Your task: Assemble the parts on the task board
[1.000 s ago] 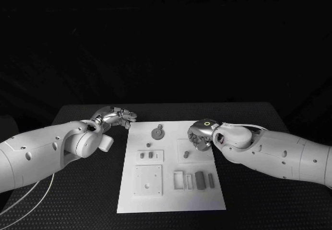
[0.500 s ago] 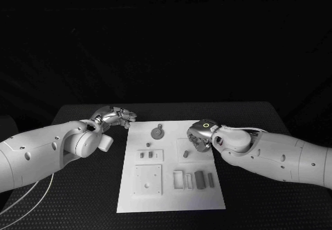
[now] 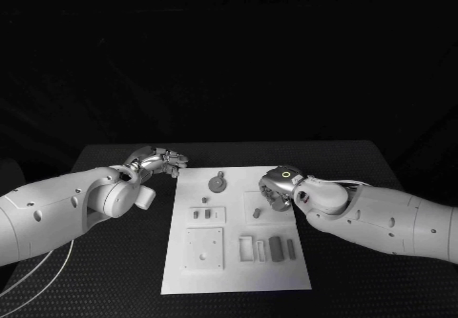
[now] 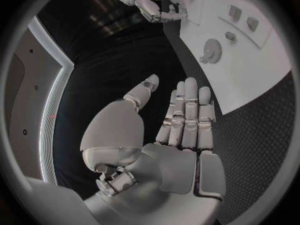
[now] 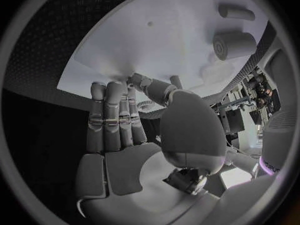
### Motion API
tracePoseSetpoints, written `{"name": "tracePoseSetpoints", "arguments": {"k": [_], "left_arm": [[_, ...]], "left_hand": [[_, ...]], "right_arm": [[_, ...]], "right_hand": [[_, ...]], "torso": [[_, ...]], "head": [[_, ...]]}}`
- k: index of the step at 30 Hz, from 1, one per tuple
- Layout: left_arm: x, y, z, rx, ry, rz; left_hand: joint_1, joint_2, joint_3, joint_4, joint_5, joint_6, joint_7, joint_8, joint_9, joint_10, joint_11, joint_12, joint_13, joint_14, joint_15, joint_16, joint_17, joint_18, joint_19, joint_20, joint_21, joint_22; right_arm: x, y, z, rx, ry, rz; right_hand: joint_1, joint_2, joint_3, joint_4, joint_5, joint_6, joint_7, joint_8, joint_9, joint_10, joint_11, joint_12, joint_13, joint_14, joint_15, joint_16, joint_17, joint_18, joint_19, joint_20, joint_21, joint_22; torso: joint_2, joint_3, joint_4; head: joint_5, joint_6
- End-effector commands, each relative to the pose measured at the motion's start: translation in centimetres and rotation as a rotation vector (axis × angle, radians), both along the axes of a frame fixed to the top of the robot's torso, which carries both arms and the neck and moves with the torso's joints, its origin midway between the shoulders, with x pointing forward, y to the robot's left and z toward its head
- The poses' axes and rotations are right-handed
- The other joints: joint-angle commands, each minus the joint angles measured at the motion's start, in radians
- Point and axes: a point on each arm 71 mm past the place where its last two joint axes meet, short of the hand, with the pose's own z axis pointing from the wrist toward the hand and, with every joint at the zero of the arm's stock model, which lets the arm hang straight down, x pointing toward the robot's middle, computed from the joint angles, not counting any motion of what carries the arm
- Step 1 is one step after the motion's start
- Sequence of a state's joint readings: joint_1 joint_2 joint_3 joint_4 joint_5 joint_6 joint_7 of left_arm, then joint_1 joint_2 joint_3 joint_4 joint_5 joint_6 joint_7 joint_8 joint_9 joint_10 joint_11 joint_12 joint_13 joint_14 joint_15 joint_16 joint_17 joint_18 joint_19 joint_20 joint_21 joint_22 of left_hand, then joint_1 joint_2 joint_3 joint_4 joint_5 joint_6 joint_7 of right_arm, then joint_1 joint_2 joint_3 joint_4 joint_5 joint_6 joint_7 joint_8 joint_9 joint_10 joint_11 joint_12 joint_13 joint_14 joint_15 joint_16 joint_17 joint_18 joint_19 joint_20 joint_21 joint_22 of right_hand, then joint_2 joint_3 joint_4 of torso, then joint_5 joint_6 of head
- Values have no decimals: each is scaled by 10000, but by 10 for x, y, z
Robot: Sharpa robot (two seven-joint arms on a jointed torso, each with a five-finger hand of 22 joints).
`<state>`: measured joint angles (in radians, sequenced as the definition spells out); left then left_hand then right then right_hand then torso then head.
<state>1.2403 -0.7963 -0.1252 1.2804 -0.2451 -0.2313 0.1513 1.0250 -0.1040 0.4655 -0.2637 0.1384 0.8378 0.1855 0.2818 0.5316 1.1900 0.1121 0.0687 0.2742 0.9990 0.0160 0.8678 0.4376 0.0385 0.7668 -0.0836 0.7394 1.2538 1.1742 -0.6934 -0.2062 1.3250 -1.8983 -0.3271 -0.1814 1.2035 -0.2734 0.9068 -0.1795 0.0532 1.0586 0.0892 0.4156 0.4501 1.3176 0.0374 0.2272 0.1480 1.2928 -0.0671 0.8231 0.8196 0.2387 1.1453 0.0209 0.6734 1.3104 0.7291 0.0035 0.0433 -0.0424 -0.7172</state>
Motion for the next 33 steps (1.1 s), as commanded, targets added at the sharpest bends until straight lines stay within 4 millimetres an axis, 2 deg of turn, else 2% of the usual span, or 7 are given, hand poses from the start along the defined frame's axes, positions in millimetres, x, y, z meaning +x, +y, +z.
{"name": "tracePoseSetpoints", "arguments": {"k": [1, 6, 11, 14, 23, 33], "left_arm": [[1, -1, 2, 1, -121, -60], [0, -1, 2, -3, -114, -73], [0, -1, 2, -2, -106, -77], [1, -2, 2, 0, -96, -86], [2, -1, 2, 23, -90, -50], [4, 4, 1, 88, -76, 72]], "left_hand": [[4, 12, -35, -42, 12, -92, -11, -17, -16, -40, 33, 15, -15, 81, -3, -50, 15, 101, 69, 5, -41, 18], [3, 14, -35, -42, 14, -97, -10, -17, -17, -41, 33, 15, -15, 84, -3, -52, 18, 102, 72, 5, -42, 19], [3, 14, -36, -42, 14, -98, -9, -17, -17, -41, 33, 15, -15, 85, -3, -52, 19, 102, 72, 5, -43, 19], [0, 15, -37, -40, 15, -105, -7, -19, -18, -43, 33, 15, -15, 87, -3, -53, 21, 102, 74, 6, -44, 20], [-16, 15, -47, -33, 18, -138, 6, -28, -24, -51, 36, 14, -17, 95, -2, -63, 34, 102, 83, 7, -51, 24], [-29, 9, -56, -30, 17, -181, 21, -38, -30, -71, 42, 9, -21, 98, 0, -80, 50, 104, 91, 8, -63, 28]], "right_arm": [[-8, -3, -14, -342, 515, 35], [-7, -4, -12, -266, 390, -29], [-3, -4, -6, -192, 272, -80], [0, -3, 0, 66, 388, -189], [7, -1, 22, 511, 550, -265], [8, -5, 29, 921, 1175, -416]], "right_hand": [[-46, 59, 95, 7, -49, 122, 0, 51, 46, 181, -34, 34, 227, 17, -74, 69, 47, 231, 73, -26, 77, 172], [-70, 40, 146, 0, -48, 171, -21, 64, 73, 239, -56, 25, 264, 43, -95, 106, 87, 231, 114, -58, 136, 180], [-72, 37, 150, -1, -48, 174, -22, 65, 76, 243, -57, 25, 267, 44, -97, 108, 90, 231, 116, -61, 141, 181], [-81, 16, 155, -26, -48, 218, -42, 74, 103, 297, -78, 16, 303, 74, -119, 145, 126, 231, 291, -151, 377, 236], [-135, 44, 180, -23, -48, 219, -41, 57, 123, 320, -84, -13, 335, 79, -125, 163, 155, 231, 286, -191, 498, 228], [-189, 84, 158, -49, -47, 211, -37, 42, 140, 322, -81, -47, 358, 71, -123, 171, 178, 231, 244, -203, 573, 223]], "torso": [[0, -6, 4], [-5, -14, -2], [-1, -6, -2], [-9, -7, 1], [-6, 1, -6], [-4, 8, 10]], "head": [[1, -1], [4, -2], [4, 9], [19, 5], [8, 22], [33, 11]]}}
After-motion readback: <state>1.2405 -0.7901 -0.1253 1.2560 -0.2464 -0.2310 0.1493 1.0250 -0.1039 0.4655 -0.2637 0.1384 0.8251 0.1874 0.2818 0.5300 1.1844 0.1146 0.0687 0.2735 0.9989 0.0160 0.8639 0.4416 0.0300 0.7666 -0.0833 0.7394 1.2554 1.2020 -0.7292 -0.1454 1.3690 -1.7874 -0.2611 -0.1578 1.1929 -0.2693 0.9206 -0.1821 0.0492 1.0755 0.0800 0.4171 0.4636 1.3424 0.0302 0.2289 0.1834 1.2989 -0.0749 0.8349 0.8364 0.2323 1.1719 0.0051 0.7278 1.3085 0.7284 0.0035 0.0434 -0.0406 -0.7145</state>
